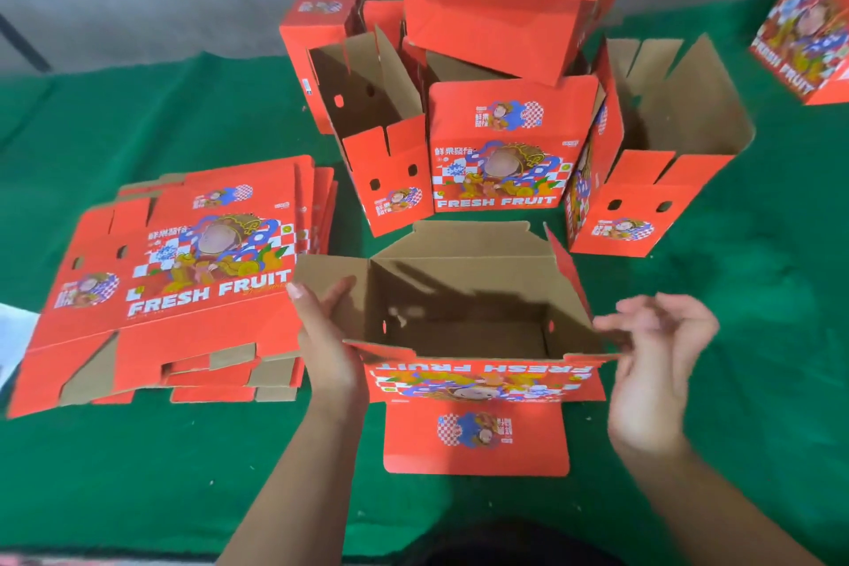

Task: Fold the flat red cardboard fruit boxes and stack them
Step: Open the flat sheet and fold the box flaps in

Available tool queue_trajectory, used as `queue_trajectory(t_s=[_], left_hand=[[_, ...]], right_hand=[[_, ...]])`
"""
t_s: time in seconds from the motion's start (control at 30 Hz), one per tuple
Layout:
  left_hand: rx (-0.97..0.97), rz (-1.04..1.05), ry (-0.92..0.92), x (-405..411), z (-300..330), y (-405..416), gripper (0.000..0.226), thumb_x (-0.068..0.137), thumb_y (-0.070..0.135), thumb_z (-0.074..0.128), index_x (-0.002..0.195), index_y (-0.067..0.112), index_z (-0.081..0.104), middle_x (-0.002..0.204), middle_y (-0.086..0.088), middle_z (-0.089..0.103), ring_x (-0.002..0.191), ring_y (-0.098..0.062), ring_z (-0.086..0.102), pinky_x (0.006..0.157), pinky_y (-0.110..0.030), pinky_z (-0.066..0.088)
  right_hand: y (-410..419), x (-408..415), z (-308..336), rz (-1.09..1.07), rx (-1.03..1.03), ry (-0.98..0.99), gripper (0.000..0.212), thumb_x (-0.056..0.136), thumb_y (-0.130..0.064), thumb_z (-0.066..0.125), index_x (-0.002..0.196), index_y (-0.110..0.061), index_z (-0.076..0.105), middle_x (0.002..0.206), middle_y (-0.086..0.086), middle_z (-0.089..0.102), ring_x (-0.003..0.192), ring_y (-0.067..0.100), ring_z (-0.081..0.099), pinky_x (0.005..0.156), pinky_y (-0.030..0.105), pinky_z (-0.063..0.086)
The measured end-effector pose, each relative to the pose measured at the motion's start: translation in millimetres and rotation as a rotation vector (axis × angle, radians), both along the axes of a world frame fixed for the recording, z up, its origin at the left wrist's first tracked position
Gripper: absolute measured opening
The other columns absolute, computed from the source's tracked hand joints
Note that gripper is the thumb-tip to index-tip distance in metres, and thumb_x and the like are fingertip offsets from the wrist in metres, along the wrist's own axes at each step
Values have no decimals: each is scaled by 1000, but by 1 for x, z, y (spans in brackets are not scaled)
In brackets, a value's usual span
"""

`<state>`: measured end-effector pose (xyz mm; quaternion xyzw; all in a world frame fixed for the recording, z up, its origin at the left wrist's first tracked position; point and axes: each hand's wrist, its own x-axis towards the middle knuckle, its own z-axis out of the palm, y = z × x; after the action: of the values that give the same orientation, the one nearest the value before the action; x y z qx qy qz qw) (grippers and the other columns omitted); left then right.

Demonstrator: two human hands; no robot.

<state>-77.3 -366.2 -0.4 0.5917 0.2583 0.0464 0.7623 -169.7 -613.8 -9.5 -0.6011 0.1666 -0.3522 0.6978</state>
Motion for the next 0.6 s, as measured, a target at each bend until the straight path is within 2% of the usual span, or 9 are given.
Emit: queue_trajectory(t_s=[0.07,0.1,0.2,0.27,0.33,0.4,0.47,0.53,0.6], left_hand=[[-17,-18,-11,-2,-1,0,98,79,91,30,126,17,73,117,-9,77,115,-25,71,107,-48,51],[-7,-17,-16,-3,-3,2,99,78,93,29,126,19,74,120,-9,76,117,-26,70,109,-49,49],[3,25,14,-6,-10,10,97,77,94,27,119,23,78,121,-10,75,119,-27,68,112,-51,47],[25,44,43,-4,-13,14,91,79,93,24,112,29,80,120,-10,75,119,-28,68,111,-50,48],[51,35,49,-3,-15,17,84,83,90,22,107,35,81,122,-8,75,120,-29,67,110,-49,49],[46,22,54,-3,-16,20,81,86,87,24,107,34,81,124,-8,74,120,-28,67,111,-51,49],[18,16,54,-4,-18,22,80,93,82,25,112,28,80,123,-8,75,118,-27,69,110,-51,49],[2,10,49,-6,-19,24,77,100,76,23,113,24,78,119,-9,76,114,-25,72,109,-51,50],[-30,8,56,-5,-21,28,75,103,71,21,114,22,77,119,-13,76,115,-26,71,109,-52,49]], right_hand=[[8,-8,-7,88,-137,12,25,98,-15,49,117,-28,39,105,16,58,84,38,60,85,29,50],[8,-9,-6,144,-171,43,23,99,-16,48,119,-24,39,107,17,61,84,38,63,84,30,51],[-6,-6,3,387,-323,218,29,101,-38,48,116,-15,58,109,5,74,88,25,72,83,32,56],[-17,-1,15,622,-413,386,39,98,-49,47,108,-23,74,110,-4,77,100,17,73,90,33,56],[-24,3,28,831,-400,555,45,92,-63,47,111,-37,77,117,-14,75,114,7,69,100,26,50],[-29,5,39,934,-360,662,51,83,-77,49,128,-58,61,125,-23,70,124,-5,60,108,24,40],[-33,5,49,970,-299,742,66,73,-89,51,136,-74,39,128,-27,67,125,-16,52,104,20,34],[-32,3,57,1042,-248,777,72,68,-93,52,135,-80,30,138,-30,59,124,-23,47,96,15,33],[-29,0,62,1080,-244,783,65,73,-91,53,134,-82,29,152,-33,42,128,-26,41,98,17,35]])
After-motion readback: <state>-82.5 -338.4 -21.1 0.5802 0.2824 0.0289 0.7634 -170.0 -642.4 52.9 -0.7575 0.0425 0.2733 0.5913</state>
